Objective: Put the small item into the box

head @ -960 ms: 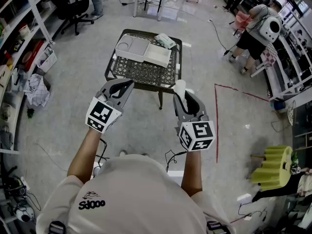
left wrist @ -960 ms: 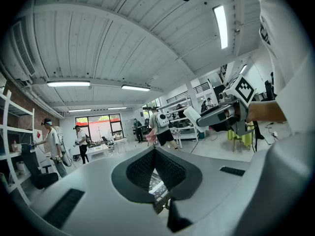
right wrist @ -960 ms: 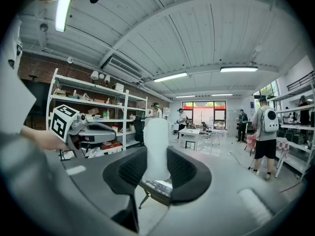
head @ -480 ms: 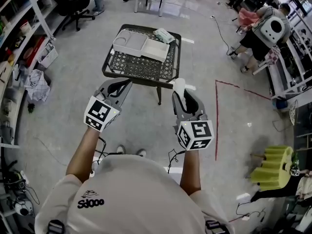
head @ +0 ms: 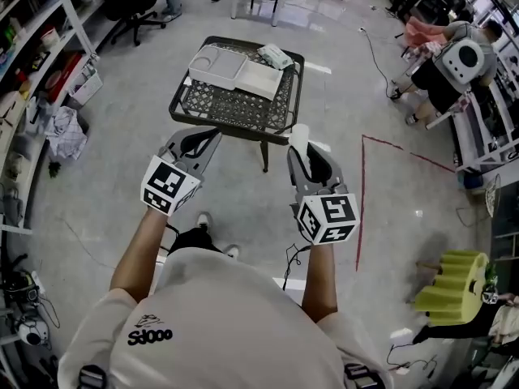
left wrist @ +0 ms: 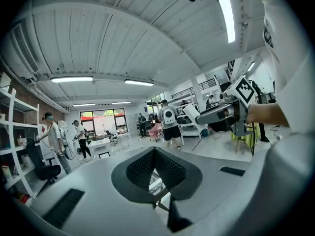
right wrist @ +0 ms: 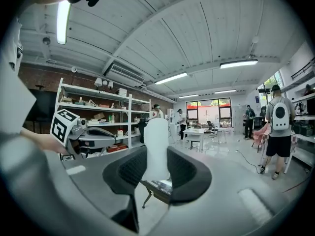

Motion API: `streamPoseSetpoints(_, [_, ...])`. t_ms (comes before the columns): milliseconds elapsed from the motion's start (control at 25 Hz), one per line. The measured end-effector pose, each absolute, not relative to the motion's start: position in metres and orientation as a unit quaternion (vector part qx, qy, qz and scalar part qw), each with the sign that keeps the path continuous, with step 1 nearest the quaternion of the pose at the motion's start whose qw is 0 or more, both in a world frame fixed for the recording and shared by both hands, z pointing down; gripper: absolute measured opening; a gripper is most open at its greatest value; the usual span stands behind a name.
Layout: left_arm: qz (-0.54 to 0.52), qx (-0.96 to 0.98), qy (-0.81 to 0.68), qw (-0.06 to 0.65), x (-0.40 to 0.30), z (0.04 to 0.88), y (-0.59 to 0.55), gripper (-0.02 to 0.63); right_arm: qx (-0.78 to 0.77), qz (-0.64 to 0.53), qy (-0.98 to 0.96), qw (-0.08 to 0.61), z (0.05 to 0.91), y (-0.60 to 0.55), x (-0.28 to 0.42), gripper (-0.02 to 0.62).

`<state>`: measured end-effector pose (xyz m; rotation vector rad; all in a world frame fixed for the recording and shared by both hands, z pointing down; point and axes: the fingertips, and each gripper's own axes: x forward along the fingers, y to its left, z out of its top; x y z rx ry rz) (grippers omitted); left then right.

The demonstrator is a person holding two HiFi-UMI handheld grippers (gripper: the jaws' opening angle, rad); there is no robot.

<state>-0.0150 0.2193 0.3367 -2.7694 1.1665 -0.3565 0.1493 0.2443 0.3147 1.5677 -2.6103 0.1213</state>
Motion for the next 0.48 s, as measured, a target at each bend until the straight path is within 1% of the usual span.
streamPoseSetpoints(480, [-0.106, -0.915, 0.385, 0.053, -0.007, 0.344, 0.176, 0.0, 0.516, 0.042, -0.854, 0.05, 0.324, 0.206, 0.159, 0.135])
